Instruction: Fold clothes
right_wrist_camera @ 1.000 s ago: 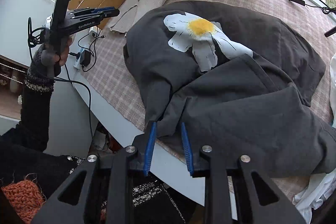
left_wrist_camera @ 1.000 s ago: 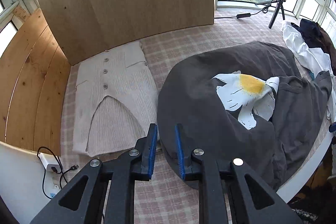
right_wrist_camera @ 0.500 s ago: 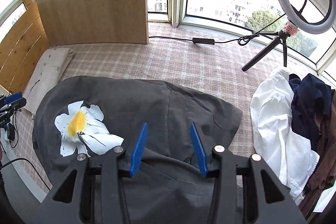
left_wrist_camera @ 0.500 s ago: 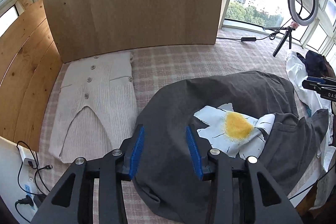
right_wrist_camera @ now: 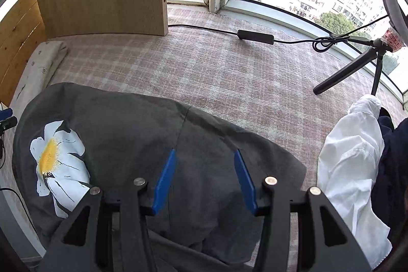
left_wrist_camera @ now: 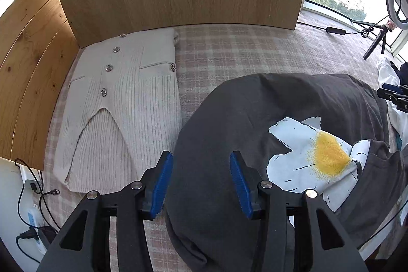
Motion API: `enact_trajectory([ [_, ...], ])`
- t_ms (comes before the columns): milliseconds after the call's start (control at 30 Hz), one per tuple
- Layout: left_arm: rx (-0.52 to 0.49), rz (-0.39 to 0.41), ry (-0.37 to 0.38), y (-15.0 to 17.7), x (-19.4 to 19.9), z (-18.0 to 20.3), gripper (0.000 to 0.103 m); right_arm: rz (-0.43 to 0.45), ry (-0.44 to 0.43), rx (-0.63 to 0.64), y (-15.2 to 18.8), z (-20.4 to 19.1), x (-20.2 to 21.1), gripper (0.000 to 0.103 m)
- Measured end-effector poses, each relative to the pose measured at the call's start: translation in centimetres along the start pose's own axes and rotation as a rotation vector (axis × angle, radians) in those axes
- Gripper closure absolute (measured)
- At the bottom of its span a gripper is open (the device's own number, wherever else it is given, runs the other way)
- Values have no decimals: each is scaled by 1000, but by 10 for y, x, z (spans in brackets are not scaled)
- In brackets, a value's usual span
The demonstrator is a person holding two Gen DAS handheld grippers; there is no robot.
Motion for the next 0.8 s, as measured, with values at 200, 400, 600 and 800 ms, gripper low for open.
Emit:
enact_trajectory([
  [200,1,-26,22,-6,-11,-15,48,-39,-115,5,13,25,-19,47],
  [400,-40,-107,66,1,-39,1,47,-97,-174,6,18,34,-33,47],
  [600,-55,-113,87,1,-44,10,96,-128,-181,59,-1,27,-61,46],
  [800,-66,-75,106,-4,-31,11,101,-123,-209,138,-4,2,-67,97],
])
Point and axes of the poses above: each gripper's, at about its wrist camera, not at the fingertips, and x roughly against the way its jaws point, z to its right, y to its underside, the point moved 9 cm from there along -x, roughly the way its jaws point, and after that the axes turned 1 degree about -x, right-handed, at the moved point
